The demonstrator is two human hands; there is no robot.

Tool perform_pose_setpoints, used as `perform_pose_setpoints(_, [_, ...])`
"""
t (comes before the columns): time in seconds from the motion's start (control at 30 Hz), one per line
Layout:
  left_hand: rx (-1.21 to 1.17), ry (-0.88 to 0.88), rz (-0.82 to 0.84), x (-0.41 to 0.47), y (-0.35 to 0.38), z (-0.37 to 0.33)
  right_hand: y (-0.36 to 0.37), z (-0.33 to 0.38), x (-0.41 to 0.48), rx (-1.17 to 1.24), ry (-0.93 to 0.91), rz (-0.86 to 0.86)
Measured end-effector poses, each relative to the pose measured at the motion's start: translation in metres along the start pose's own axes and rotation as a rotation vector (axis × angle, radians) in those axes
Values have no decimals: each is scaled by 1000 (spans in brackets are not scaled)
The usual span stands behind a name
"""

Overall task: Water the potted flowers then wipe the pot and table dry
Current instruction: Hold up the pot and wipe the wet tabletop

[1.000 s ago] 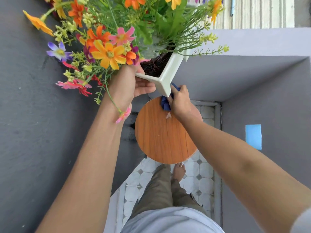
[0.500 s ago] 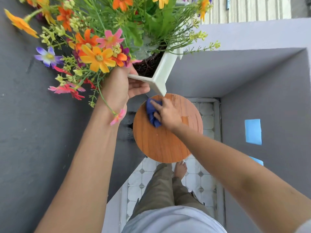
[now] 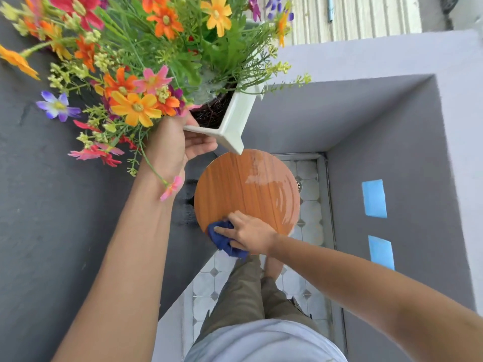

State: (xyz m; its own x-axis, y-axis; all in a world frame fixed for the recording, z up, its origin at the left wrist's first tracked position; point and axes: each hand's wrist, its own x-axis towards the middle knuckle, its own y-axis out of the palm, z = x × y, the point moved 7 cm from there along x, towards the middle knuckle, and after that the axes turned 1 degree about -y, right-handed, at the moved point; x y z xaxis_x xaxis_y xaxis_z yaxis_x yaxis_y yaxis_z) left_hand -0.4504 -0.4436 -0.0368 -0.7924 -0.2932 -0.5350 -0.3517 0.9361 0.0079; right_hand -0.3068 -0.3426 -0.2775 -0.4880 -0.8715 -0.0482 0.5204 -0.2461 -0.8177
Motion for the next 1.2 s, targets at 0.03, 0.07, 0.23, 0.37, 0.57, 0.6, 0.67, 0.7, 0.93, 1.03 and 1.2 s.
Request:
perform_pose_setpoints(0.03, [0,0,4,-1,1,0,-15,-22,-2,-23,91,-61])
perform_pose_setpoints(0.07, [2,1,7,-2,2,0,-33,-49,-5,-26,218,-136])
perform_pose_setpoints(0.23, [22,12,1,-8,2,2,-101,-136,-29,63,824,-509])
perform_pose_setpoints(0.37, [18,2,-2,-11,5,6,-64,-71,-13,45,621,-421])
perform_pose_setpoints(0.57, [10,-39,-9,-13,10,12,24,31,-37,166,236,-147])
perform_pose_setpoints(0.6, [15,-40,2,-14,11,13,21,26,-49,159,226,-139])
perform_pose_setpoints(0.67, [15,-37,21,-16,13,14,1,-5,-72,133,298,-199])
perform_pose_setpoints(0.7, [15,-34,25,-17,13,15,-14,-29,-83,128,380,-263])
perform_pose_setpoints(0.93, [7,-27,28,-28,16,21,-75,-117,-114,99,826,-515])
perform_pose_setpoints(1.03, [10,-25,26,-28,17,20,-45,-74,-106,98,629,-427])
perform_pose_setpoints(1.2, [18,-6,13,-27,16,15,1,0,-108,79,150,-94])
